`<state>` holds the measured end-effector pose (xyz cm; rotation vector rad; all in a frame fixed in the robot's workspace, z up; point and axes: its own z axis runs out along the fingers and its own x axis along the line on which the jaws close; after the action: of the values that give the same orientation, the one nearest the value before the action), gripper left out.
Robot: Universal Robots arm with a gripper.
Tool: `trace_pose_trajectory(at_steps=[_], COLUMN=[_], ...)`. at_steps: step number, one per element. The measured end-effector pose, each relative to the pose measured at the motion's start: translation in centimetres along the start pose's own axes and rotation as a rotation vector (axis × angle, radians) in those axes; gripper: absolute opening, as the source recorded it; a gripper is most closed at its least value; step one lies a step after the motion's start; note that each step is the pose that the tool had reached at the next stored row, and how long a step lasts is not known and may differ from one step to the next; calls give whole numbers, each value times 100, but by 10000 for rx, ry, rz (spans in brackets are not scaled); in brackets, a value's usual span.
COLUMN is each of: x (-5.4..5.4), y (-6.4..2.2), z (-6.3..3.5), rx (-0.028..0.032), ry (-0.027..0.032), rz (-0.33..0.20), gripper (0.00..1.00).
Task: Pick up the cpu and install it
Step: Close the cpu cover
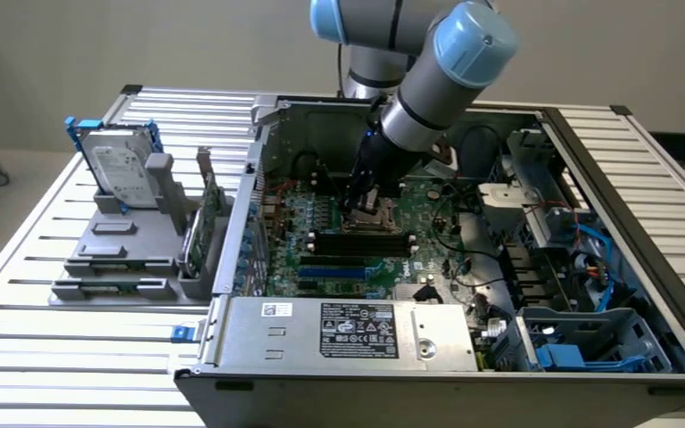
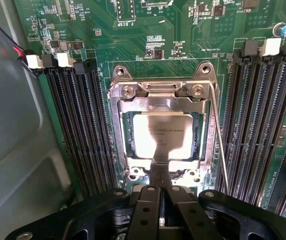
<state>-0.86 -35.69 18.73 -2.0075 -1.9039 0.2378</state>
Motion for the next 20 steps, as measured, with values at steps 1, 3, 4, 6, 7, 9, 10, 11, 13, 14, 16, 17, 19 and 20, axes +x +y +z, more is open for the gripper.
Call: trace_pose_trajectory(at_steps=[1,3,4,6,7,9,10,11,13,14,16,17,19,20], x=[0,1,1,1,2,3,3,4,8,9,12,14,15,16], y=[-2,-7,-10,-22,-30,-47,-60,-71,-91,-102,-124,-137,-171,-189], z=[1,4,6,10,9,1,-9,-23,-50,-66,-92,-104,-122,-128], rx=[-1,-3,-3,-5,-8,-9,0,-2,-4,-3,-4,-4,-5,-5], ry=[1,3,6,13,18,25,22,16,17,16,18,19,27,36], rz=[3,8,10,10,9,7,14,16,15,17,21,24,32,36], gripper=[11,11,11,11,11,11,11,11,11,11,11,11,11,11])
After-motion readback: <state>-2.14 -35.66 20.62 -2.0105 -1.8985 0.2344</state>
